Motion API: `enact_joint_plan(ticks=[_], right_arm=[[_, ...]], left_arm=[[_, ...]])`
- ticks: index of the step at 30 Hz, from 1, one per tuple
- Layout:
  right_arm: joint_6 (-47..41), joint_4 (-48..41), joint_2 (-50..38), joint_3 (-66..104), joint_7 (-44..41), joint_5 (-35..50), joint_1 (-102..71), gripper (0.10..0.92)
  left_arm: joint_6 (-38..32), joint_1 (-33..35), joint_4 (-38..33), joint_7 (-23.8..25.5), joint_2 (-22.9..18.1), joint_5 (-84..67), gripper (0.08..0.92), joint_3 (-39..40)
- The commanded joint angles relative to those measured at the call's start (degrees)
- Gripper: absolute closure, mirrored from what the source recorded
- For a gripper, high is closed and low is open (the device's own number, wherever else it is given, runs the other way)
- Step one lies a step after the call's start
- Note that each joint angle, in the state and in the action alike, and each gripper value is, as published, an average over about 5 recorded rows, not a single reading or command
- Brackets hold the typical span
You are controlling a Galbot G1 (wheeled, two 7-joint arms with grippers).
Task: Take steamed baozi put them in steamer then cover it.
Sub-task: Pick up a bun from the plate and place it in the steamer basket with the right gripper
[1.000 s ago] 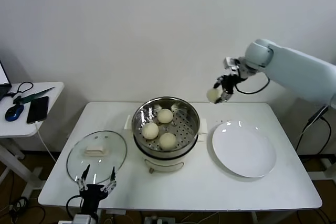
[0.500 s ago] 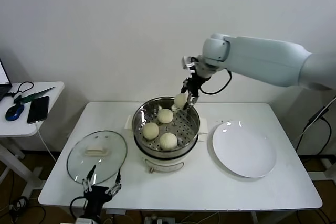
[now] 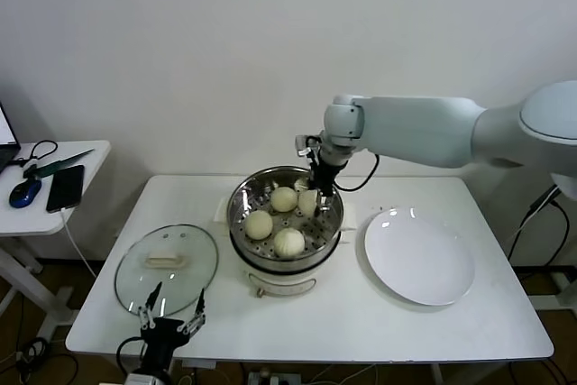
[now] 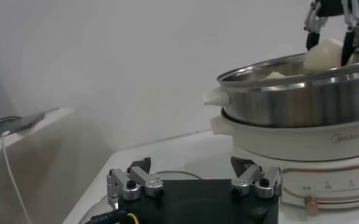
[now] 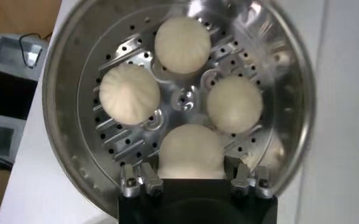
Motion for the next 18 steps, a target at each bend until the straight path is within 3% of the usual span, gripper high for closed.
enact_joint_plan(ticks=[1, 9, 14, 18], right_arm=[[-0.2, -2.1, 1.4, -0.7, 0.8, -1.2, -3.6, 0.338], [0.3, -3.4, 1.3, 0.8, 0.1, -2.6, -4.4, 0.322], [0.2, -2.8, 0.8, 1.5, -0.4, -2.9, -3.9, 0.231], [0.2, -1.9, -0.3, 2.6, -1.3, -3.1, -2.9, 0.205]], left_arm=[[0.0, 0.1, 0.3, 0.0, 0.1, 0.0, 0.177, -0.2], [0.0, 0.1, 0.0, 0.0, 0.1, 0.5, 0.177, -0.2], [-0.1, 0.2, 0.1, -0.1, 0.1, 0.5, 0.177, -0.3], [-0.2, 0.2, 0.2, -0.1, 0.3, 0.5, 0.177, -0.4]])
